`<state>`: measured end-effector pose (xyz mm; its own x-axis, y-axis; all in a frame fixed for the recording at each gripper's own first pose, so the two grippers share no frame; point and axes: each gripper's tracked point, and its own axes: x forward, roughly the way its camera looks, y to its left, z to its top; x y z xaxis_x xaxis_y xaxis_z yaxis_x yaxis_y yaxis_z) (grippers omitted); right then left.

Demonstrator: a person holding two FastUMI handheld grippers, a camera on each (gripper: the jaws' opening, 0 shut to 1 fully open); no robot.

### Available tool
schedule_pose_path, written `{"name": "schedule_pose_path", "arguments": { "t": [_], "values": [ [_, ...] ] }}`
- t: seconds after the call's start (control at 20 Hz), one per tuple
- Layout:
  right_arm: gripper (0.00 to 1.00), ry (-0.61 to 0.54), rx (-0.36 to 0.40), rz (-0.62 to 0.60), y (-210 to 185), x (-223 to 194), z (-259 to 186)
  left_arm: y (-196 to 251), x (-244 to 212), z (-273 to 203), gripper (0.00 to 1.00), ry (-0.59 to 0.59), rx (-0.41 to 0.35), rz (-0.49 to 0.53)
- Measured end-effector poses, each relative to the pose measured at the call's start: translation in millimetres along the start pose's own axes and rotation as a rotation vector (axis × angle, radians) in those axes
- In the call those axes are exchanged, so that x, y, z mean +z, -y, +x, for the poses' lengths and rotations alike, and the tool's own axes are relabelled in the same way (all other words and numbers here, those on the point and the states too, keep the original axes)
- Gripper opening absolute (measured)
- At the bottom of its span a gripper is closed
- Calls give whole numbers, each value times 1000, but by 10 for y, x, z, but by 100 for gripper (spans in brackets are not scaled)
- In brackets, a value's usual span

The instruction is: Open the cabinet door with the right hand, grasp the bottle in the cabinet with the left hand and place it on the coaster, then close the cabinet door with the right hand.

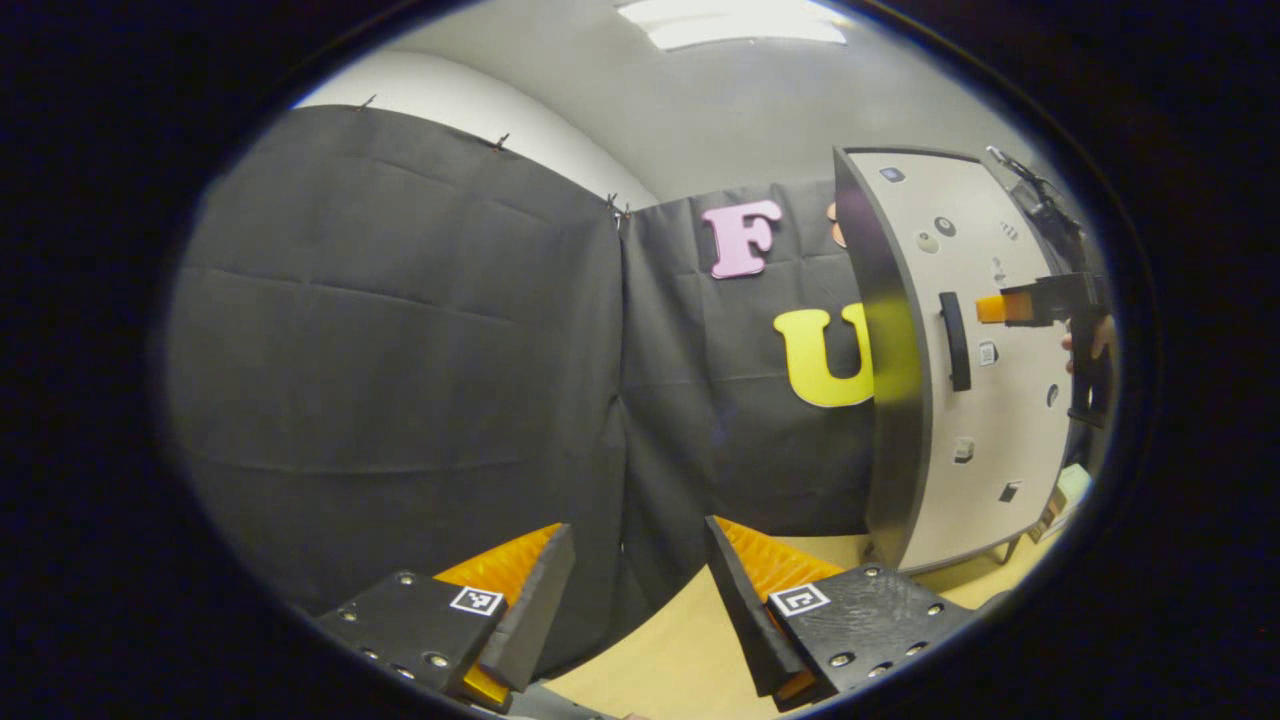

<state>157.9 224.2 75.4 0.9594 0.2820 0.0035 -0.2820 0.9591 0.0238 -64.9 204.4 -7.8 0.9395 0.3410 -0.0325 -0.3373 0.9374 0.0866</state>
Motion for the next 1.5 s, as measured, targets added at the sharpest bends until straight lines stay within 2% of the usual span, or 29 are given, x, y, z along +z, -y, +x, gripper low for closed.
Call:
{"name": "schedule_pose_path", "arguments": {
  "t": [0.15,0.2,0.25,0.3,0.45,0.5,0.6,0.75,0.8,0.85,0.9,0.95,1.05,1.1,1.15,1.2,1.5],
  "values": [
    [97,-48,11,-10,-151,-113,187,-167,-15,-23,79,3,24,1],
    [98,-62,12,-14,-191,-152,251,-207,-24,-26,81,1,27,0],
    [95,-77,10,-19,-214,-189,304,-247,-59,-31,79,-4,31,2],
    [89,-94,5,-24,-220,-233,361,-284,-84,-36,79,-7,36,3],
    [88,-146,-13,-2,-216,-322,511,-438,-125,-52,80,-15,48,5],
    [71,-160,-18,10,-209,-347,556,-492,-139,-44,81,-18,53,7],
    [66,-191,-19,36,-213,-389,612,-623,-170,-43,81,-22,67,10],
    [66,-226,0,74,-272,-438,675,-773,-190,-23,81,-23,82,11],
    [39,-234,-10,74,-274,-458,696,-805,-183,-14,81,-23,82,12],
    [43,-245,-13,61,-273,-501,679,-827,-173,-11,81,-22,80,12],
    [35,-243,-14,42,-276,-458,686,-836,-157,5,79,-21,76,11],
    [31,-246,-13,25,-278,-466,676,-823,-152,24,80,-18,69,8],
    [14,-259,-8,34,-284,-473,660,-796,-141,25,80,-7,53,-1],
    [14,-267,1,49,-277,-482,649,-767,-140,37,80,-8,45,-4],
    [21,-276,14,60,-274,-480,629,-716,-139,67,81,-6,33,-9],
    [17,-277,28,76,-274,-474,606,-643,-128,108,81,-3,19,-16],
    [17,-288,119,104,-254,-416,270,-501,-77,243,81,16,-45,-33]
  ]
}}
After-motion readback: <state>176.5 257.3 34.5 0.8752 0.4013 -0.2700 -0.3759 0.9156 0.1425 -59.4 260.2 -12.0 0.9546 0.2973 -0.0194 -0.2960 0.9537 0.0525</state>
